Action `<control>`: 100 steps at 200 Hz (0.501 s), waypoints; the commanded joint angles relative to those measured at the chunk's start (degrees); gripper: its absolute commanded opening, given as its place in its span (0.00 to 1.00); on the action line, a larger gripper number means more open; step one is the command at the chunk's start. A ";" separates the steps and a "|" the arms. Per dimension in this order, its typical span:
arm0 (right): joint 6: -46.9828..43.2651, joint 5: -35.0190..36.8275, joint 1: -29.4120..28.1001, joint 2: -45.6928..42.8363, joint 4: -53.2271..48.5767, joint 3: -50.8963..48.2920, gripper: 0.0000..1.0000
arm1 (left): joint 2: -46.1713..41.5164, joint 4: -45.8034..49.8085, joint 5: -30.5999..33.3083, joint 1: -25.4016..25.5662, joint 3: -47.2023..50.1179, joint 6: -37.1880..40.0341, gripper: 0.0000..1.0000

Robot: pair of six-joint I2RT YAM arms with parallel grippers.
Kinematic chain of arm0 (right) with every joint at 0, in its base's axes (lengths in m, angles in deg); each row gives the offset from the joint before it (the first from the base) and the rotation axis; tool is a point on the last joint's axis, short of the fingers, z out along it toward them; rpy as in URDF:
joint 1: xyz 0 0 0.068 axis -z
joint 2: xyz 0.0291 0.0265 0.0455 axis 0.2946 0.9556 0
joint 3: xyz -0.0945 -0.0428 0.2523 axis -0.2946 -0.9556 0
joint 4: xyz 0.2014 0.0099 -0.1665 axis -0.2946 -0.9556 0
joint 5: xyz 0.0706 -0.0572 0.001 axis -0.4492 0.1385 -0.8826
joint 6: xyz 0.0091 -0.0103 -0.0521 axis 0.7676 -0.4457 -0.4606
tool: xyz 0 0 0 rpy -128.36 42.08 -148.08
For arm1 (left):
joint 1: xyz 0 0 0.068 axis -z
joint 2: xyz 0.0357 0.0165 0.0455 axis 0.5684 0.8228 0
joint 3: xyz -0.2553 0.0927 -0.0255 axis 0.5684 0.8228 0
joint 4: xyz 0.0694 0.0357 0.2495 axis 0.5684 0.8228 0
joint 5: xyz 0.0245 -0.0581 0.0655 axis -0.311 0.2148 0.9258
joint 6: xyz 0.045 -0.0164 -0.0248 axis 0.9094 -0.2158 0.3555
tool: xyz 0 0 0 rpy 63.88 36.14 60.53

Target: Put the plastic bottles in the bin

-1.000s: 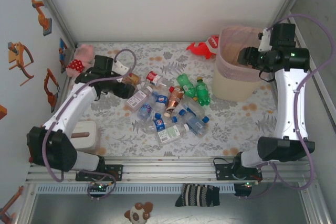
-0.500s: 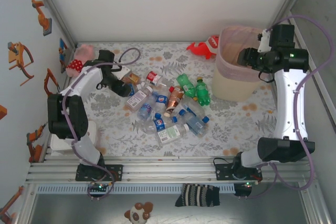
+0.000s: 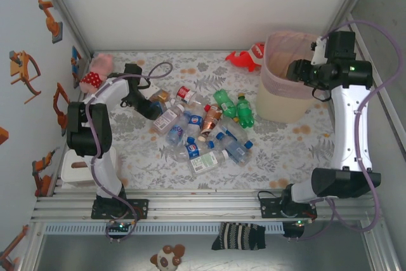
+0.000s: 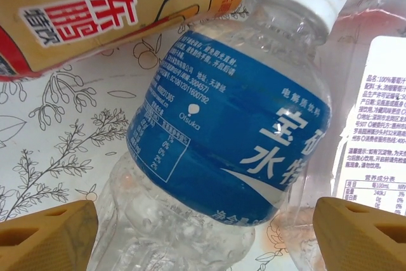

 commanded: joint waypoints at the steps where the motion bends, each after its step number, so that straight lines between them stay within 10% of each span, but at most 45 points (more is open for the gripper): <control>1: -0.01 -0.77 0.34 -1.61 0.79 -0.98 0.67 | 0.01 2.51 -1.10 -0.33 0.13 0.47 0.87; 100: -0.66 -1.43 0.38 -2.67 1.32 -2.26 0.67 | -1.74 5.45 0.06 -0.37 3.95 -2.72 0.78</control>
